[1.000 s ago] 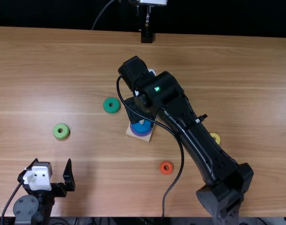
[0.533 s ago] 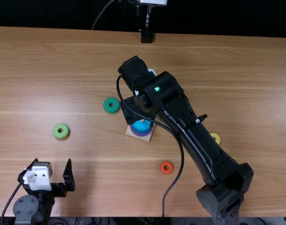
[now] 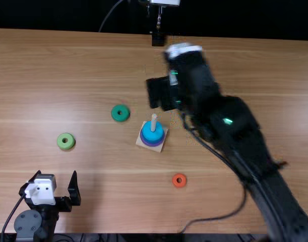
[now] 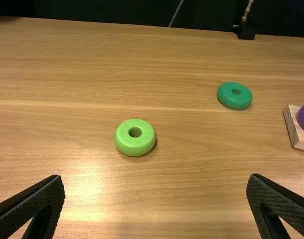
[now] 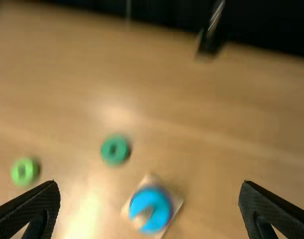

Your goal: Build the Hanoi tower: stack the rings onto the peg from bottom to top in this color order: purple, dark blue, light blue, dark green, light green, yellow, orange.

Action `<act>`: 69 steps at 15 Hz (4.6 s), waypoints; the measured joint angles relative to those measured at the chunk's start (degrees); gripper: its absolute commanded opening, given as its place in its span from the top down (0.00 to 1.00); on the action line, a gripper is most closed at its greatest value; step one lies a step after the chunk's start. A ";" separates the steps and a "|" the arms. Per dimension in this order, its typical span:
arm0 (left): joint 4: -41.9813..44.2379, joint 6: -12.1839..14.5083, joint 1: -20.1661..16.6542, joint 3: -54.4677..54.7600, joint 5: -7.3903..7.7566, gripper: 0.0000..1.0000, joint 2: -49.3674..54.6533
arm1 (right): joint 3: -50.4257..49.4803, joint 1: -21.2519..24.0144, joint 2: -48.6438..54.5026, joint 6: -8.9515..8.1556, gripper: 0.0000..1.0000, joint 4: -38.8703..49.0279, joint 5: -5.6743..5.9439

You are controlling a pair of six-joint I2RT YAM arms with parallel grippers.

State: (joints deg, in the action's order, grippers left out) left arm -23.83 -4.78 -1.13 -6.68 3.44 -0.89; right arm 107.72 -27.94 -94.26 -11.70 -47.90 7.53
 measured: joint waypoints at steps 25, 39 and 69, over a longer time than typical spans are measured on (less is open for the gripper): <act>0.02 0.04 0.02 0.00 0.00 0.00 0.00 | -99.36 33.35 93.57 14.58 0.00 33.00 -14.01; 0.04 0.02 0.00 0.00 0.00 0.00 0.00 | -102.92 33.35 93.53 14.84 0.00 32.63 -14.03; -6.97 0.04 -0.50 -32.70 6.45 0.00 -21.66 | -102.90 33.35 93.53 14.86 0.00 32.61 -13.99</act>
State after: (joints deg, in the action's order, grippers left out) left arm -30.81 -4.73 -1.63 -39.38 9.89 -22.55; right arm 4.82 5.41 -0.73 3.16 -15.29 -6.46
